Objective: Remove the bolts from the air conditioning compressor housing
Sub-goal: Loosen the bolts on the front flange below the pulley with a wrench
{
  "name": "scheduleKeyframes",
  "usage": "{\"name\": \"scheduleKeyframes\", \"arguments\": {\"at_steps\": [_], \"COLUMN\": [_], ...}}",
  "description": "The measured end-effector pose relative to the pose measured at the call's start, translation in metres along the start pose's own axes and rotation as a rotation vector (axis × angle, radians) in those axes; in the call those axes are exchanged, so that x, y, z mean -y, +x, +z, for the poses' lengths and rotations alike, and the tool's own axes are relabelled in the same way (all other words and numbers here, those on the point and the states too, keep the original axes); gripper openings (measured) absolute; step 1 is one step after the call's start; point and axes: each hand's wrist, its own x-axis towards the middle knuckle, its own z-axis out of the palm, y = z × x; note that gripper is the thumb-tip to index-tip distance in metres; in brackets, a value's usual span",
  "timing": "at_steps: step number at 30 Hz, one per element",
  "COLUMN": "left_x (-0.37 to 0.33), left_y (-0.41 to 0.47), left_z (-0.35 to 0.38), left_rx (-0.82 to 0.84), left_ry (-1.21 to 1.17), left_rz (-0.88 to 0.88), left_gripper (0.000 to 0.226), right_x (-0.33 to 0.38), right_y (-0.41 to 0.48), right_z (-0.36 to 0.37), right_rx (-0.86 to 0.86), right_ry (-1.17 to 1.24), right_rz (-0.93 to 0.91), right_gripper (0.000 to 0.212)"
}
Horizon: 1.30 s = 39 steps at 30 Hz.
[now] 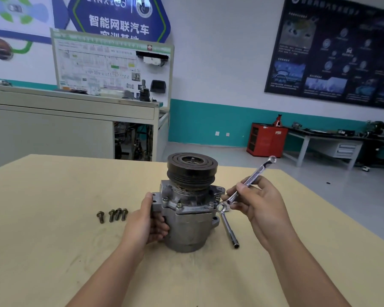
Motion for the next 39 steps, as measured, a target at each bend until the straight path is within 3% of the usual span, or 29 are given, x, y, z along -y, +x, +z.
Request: {"name": "scheduleKeyframes", "arguments": {"at_steps": [4, 7, 13, 17, 19, 23, 28, 34, 39], "left_x": [0.004, 0.009, 0.015, 0.014, 0.015, 0.017, 0.015, 0.015, 0.017], "left_y": [-0.003, -0.010, -0.016, -0.018, -0.019, -0.016, -0.017, -0.015, -0.014], "left_z": [-0.004, -0.001, 0.007, 0.005, 0.006, 0.006, 0.005, 0.004, 0.004], "left_rx": [-0.159, -0.170, -0.041, 0.029, 0.034, 0.017, 0.030, 0.053, 0.066], "left_ry": [0.097, 0.241, 0.350, 0.321, 0.305, 0.317, 0.327, 0.327, 0.318], "left_rz": [0.268, 0.430, 0.486, 0.458, 0.448, 0.442, 0.452, 0.428, 0.423], "left_gripper": [0.067, 0.066, 0.092, 0.094, 0.094, 0.091, 0.092, 0.094, 0.093], "right_x": [-0.005, -0.008, -0.013, -0.016, -0.017, -0.016, -0.018, -0.032, -0.036], "right_y": [-0.007, -0.006, -0.004, -0.008, -0.012, -0.013, -0.009, -0.023, -0.031], "right_z": [0.006, 0.009, 0.020, 0.020, 0.019, 0.025, 0.034, 0.037, 0.040], "right_rx": [-0.030, -0.127, -0.251, -0.250, -0.282, -0.372, -0.486, -0.340, -0.237], "right_ry": [-0.071, 0.015, 0.107, 0.203, 0.258, 0.228, 0.322, 0.300, 0.254], "right_rz": [-0.122, -0.129, -0.096, -0.100, -0.148, -0.246, -0.200, -0.334, -0.506], "right_gripper": [0.032, 0.021, 0.019, 0.017, 0.026, 0.030, 0.031, 0.019, 0.036]}}
